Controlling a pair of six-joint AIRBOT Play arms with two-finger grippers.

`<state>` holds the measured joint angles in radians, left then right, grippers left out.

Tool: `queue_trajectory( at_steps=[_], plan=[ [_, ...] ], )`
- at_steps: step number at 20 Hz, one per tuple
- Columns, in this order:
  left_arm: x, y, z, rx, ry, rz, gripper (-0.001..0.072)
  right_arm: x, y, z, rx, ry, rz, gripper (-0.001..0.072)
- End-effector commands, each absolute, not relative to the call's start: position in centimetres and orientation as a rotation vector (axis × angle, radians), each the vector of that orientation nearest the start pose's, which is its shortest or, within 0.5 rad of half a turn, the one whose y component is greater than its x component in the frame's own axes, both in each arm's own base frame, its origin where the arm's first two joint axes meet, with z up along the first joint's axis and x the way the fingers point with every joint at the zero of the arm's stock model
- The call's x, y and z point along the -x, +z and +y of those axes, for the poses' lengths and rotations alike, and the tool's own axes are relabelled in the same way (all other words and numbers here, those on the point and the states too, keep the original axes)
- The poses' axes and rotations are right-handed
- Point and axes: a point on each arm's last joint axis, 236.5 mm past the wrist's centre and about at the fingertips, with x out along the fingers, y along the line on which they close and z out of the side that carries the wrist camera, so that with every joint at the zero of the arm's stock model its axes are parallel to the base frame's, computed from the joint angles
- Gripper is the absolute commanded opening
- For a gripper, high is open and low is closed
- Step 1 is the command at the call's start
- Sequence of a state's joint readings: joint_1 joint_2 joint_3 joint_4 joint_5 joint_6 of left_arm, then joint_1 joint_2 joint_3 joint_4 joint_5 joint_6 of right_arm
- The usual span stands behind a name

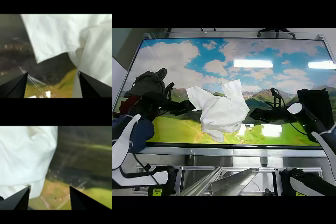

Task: Fold the shirts.

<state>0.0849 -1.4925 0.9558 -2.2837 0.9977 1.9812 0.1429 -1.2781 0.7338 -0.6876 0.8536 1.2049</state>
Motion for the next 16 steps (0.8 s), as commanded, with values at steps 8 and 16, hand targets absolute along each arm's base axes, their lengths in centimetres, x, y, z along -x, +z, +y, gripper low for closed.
queue_trajectory(
  at_steps=[8,16],
  plan=[
    [-42.2,-11.3,-13.5,0.422,-0.497,1.384,0.0287,-35.5,-8.1,23.0,-0.723,0.625,1.223,0.0552],
    [-44.0,-3.9,-12.1,0.407,-0.559,1.298,0.0013,-36.6,-0.2,24.1,-0.695,0.875,1.12,0.0023]
  ],
)
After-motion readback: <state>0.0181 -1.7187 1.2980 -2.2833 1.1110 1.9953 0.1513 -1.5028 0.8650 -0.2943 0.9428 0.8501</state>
